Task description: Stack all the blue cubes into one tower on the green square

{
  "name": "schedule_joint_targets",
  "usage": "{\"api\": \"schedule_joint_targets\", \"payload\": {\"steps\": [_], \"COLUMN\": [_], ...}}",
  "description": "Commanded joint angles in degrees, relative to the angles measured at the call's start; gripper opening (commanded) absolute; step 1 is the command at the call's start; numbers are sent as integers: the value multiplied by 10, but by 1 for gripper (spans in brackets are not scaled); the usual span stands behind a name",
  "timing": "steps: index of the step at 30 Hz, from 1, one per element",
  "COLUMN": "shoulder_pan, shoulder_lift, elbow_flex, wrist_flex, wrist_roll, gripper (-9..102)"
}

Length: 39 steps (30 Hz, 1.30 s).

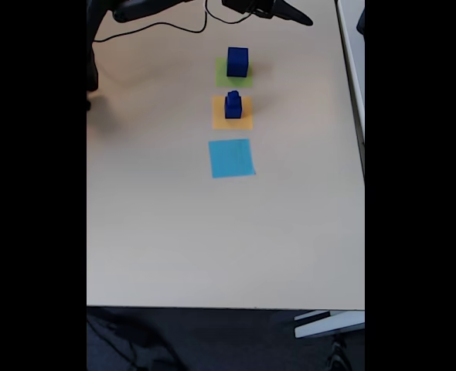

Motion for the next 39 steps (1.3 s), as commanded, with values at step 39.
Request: {"api": "schedule_joint_targets", "payload": {"steps": [39], "shoulder_pan": [83], "shoulder_lift": [-45], "elbow_flex": [-165], "wrist_flex": [363], "wrist_roll": [111], "gripper": [35]}}
